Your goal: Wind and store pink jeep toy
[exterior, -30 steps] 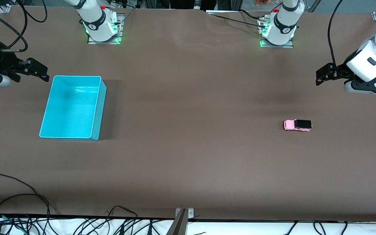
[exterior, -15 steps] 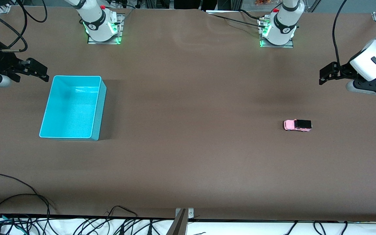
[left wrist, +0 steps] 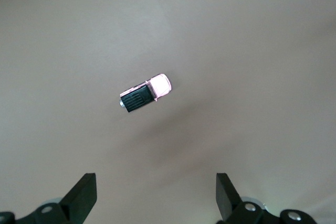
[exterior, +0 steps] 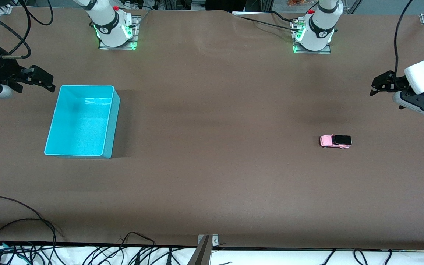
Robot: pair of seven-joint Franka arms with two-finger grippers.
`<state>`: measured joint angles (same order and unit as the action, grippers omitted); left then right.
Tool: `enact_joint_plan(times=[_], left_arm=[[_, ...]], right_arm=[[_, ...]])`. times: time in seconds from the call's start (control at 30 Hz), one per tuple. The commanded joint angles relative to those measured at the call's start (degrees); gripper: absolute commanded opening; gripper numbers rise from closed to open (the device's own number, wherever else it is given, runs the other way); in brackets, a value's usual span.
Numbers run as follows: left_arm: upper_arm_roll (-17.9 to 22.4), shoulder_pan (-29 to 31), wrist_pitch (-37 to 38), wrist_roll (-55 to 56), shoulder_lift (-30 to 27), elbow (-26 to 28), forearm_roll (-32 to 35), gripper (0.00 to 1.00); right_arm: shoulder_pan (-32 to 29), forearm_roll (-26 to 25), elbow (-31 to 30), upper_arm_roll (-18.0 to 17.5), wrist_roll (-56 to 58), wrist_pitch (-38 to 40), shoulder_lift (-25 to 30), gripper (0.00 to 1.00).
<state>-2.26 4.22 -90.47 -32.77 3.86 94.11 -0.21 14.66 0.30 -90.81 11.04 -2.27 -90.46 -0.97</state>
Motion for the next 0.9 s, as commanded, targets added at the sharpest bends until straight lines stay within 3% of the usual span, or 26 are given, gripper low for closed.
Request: enact_joint_plan(times=[0.0, 0.43, 0.87], left_arm=[[-0.03, 1.75, 0.56, -13.09, 2.38, -0.42, -0.58, 1.0], [-0.12, 1.93, -3.48, -29.27, 6.34, 2.04, 2.85, 1.0], [-0.12, 3.51, -23.33, -42.46, 8.36, 16.19, 2.85, 1.0]], right_arm=[[0.02, -0.48, 1.17, 0.03, -0.19, 1.08, -0.18, 1.0], [0.02, -0.48, 1.17, 0.03, -0.19, 1.08, -0.26, 1.0], [0.02, -0.48, 1.17, 0.03, -0.27, 1.08, -0.18, 1.0]])
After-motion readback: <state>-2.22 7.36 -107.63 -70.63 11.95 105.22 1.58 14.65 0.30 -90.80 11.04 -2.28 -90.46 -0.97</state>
